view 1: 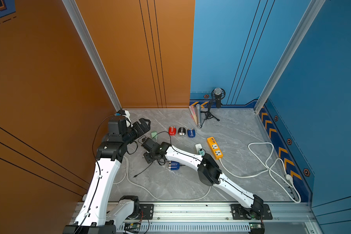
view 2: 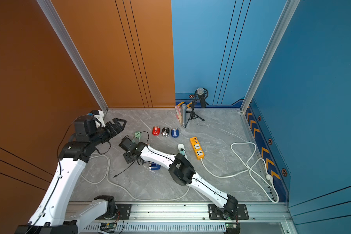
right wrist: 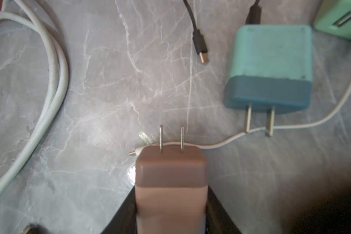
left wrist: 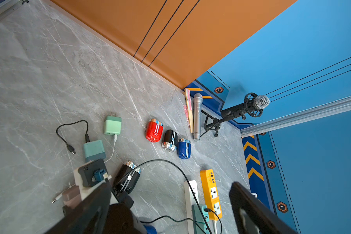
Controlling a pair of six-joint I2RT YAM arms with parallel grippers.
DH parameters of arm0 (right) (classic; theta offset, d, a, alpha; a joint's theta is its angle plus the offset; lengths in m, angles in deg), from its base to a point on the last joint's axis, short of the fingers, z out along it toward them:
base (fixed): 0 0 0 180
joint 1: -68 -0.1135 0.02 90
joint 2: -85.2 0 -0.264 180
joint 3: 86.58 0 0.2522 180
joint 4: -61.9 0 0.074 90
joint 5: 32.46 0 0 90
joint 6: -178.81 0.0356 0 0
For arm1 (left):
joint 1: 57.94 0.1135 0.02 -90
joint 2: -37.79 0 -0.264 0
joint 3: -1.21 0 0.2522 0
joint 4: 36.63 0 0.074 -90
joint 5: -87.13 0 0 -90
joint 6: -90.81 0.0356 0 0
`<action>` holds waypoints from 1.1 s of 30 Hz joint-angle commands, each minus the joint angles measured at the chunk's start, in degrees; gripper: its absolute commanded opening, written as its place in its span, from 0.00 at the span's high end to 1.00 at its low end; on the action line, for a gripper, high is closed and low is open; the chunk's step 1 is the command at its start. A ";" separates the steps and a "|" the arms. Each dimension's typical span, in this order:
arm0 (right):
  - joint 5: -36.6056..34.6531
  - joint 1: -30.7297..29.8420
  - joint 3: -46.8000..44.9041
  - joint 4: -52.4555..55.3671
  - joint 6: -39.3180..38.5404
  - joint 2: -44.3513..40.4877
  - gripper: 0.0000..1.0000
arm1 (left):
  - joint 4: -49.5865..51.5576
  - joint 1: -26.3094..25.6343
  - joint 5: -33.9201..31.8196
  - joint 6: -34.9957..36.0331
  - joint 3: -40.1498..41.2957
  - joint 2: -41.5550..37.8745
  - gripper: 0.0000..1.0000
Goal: Unplug the electric shaver
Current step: Place the plug at the center of the board.
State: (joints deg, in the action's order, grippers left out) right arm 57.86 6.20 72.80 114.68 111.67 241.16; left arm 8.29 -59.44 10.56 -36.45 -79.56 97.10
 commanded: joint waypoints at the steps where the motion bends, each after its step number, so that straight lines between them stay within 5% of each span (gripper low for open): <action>1: -2.92 0.32 3.07 2.37 -2.26 1.69 0.64 | 0.70 0.43 1.76 1.49 1.32 -0.69 0.06; 9: -1.13 0.60 4.69 2.12 -3.05 2.17 0.36 | 0.70 0.36 2.10 2.44 1.59 -0.26 0.06; 18: -3.60 1.24 0.41 2.41 -6.07 -7.97 0.29 | 0.67 -1.94 0.81 3.04 -3.20 1.61 0.06; 33: -25.51 3.56 -46.14 -0.09 -8.98 -47.64 0.28 | 0.57 -12.92 -1.84 3.68 -20.57 21.77 0.06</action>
State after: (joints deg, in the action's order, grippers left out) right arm 39.39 8.69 33.59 114.51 103.56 199.04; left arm 8.27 -70.72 10.39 -34.02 -97.83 116.05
